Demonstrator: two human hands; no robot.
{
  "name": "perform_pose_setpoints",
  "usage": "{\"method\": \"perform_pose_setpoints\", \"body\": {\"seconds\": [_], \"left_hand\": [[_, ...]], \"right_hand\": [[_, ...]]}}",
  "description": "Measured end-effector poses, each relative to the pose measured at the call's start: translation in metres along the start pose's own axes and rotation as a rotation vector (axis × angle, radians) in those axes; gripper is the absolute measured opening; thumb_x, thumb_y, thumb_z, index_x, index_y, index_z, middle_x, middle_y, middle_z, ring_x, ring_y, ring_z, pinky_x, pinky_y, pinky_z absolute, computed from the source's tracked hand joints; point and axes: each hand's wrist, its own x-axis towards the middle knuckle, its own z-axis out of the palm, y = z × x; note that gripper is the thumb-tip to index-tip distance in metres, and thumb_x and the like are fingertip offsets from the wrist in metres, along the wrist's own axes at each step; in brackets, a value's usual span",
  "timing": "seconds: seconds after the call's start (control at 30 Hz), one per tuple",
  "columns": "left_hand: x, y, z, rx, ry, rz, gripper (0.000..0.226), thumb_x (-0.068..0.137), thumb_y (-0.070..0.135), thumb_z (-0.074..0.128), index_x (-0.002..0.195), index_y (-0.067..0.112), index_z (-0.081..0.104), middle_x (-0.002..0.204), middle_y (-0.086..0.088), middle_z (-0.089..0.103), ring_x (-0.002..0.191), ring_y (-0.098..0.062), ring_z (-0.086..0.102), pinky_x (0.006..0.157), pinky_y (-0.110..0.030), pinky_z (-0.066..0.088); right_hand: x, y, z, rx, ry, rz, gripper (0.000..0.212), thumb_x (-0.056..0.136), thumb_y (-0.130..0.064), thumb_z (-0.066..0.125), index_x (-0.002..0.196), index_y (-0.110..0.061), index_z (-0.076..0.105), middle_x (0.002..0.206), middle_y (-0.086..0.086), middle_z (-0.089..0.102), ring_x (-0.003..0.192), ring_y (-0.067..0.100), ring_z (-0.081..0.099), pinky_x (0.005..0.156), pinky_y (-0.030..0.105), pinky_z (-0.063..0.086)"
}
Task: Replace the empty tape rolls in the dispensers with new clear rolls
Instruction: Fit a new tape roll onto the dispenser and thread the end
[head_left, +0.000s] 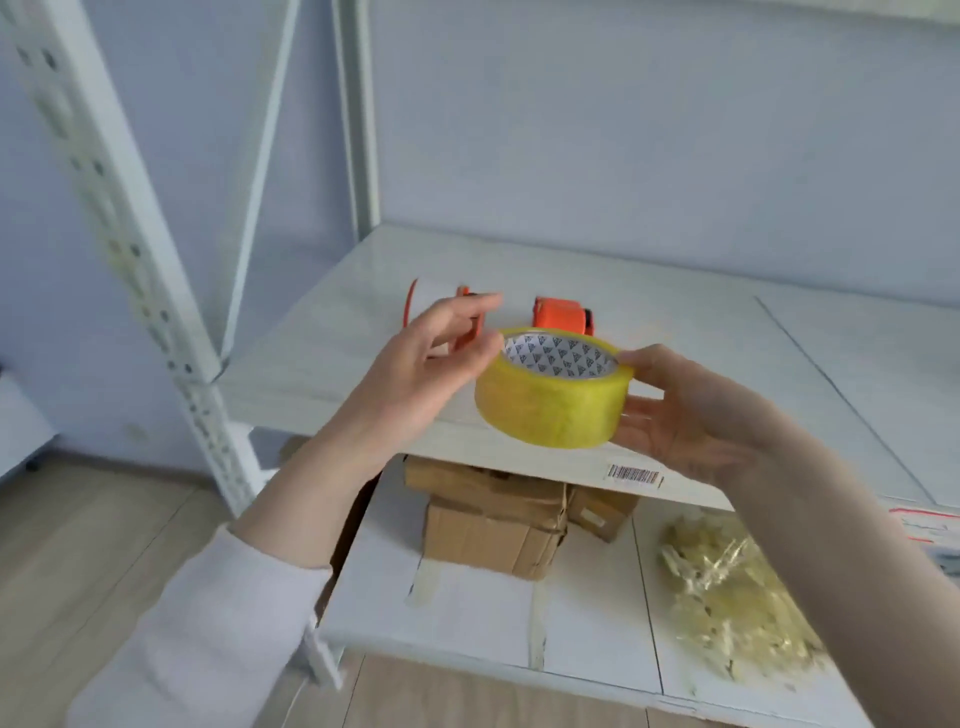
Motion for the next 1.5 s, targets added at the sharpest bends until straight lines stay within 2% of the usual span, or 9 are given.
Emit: {"method": "perform_pose_setpoints", "body": {"seconds": [0.1,0.2,0.43,0.6,0.73,1.0,1.1,1.27,1.5], "left_hand": [[0.021,0.004,-0.001,0.08,-0.263,0.067,0.035,0.073,0.058,0.057,0.106,0.047,0.058,0.115,0.033,0.059,0.119,0.014,0.046,0.103,-0.018,0.036],[0.039,0.002,0.008,0.126,-0.398,0.062,0.03,0.068,0.058,0.059,0.096,0.045,0.065,0.108,0.028,0.064,0.111,0.014,0.052,0.096,-0.012,0.038],[0.064,-0.006,0.039,-0.141,-0.315,-0.004,0.01,0.078,0.017,0.062,0.087,0.023,0.062,0.08,0.011,0.063,0.07,0.01,0.059,0.07,-0.007,0.046],[0.078,-0.008,0.058,-0.425,-0.096,-0.123,0.026,0.077,0.026,0.066,0.096,0.009,0.065,0.093,-0.007,0.068,0.084,-0.01,0.065,0.073,-0.021,0.054],[0.099,0.003,0.071,-0.574,0.003,-0.218,0.046,0.08,0.035,0.057,0.108,-0.001,0.062,0.107,-0.017,0.067,0.103,-0.027,0.061,0.095,-0.047,0.046],[0.134,0.02,0.094,-0.693,-0.053,-0.251,0.032,0.092,0.019,0.046,0.109,-0.004,0.061,0.096,-0.015,0.065,0.084,-0.023,0.063,0.07,-0.029,0.055],[0.142,0.016,0.091,-0.622,-0.097,-0.182,0.026,0.091,0.016,0.047,0.105,0.004,0.065,0.093,-0.005,0.068,0.082,-0.013,0.065,0.075,-0.024,0.052],[0.139,0.001,0.081,-0.387,-0.123,-0.142,0.045,0.077,0.025,0.063,0.121,0.015,0.059,0.109,-0.002,0.071,0.101,-0.014,0.067,0.089,-0.029,0.051],[0.14,0.006,0.072,-0.454,-0.072,-0.184,0.038,0.081,0.016,0.061,0.119,0.012,0.058,0.096,-0.001,0.071,0.08,-0.009,0.069,0.068,-0.02,0.056]], "right_hand": [[0.004,-0.014,0.0,-0.047,0.043,0.041,0.016,0.081,-0.014,0.059,0.095,-0.008,0.064,0.089,0.016,0.061,0.056,0.022,0.066,0.048,0.028,0.056],[0.006,-0.029,-0.004,-0.088,0.097,0.063,0.024,0.082,-0.018,0.062,0.103,-0.008,0.062,0.092,0.017,0.064,0.056,0.022,0.068,0.05,0.029,0.057],[0.012,-0.047,-0.021,0.076,0.046,-0.055,0.039,0.083,-0.022,0.059,0.113,0.002,0.055,0.09,0.019,0.066,0.069,0.024,0.072,0.055,0.028,0.058],[0.012,-0.04,-0.028,0.168,0.012,-0.223,0.056,0.069,-0.023,0.062,0.117,0.004,0.049,0.117,0.028,0.06,0.093,0.034,0.07,0.074,0.034,0.059],[0.019,-0.032,-0.033,-0.145,0.103,-0.489,0.058,0.069,-0.032,0.068,0.12,-0.009,0.056,0.113,0.006,0.069,0.101,0.017,0.068,0.086,0.028,0.055],[0.05,-0.039,-0.043,-0.6,0.191,-0.798,0.026,0.072,-0.018,0.075,0.094,-0.027,0.066,0.092,-0.011,0.075,0.094,0.002,0.067,0.088,0.021,0.049],[0.054,-0.049,-0.042,-0.39,0.135,-0.745,0.02,0.072,-0.021,0.069,0.092,-0.019,0.068,0.08,-0.009,0.076,0.08,0.005,0.069,0.072,0.017,0.052],[0.06,-0.066,-0.033,-0.21,0.029,-0.533,0.042,0.074,-0.038,0.057,0.096,-0.005,0.071,0.092,0.013,0.075,0.083,0.02,0.07,0.073,0.031,0.056],[0.062,-0.07,-0.027,-0.151,-0.146,-0.462,0.035,0.081,-0.032,0.058,0.099,-0.004,0.069,0.095,0.011,0.074,0.089,0.023,0.069,0.079,0.035,0.056]]}}
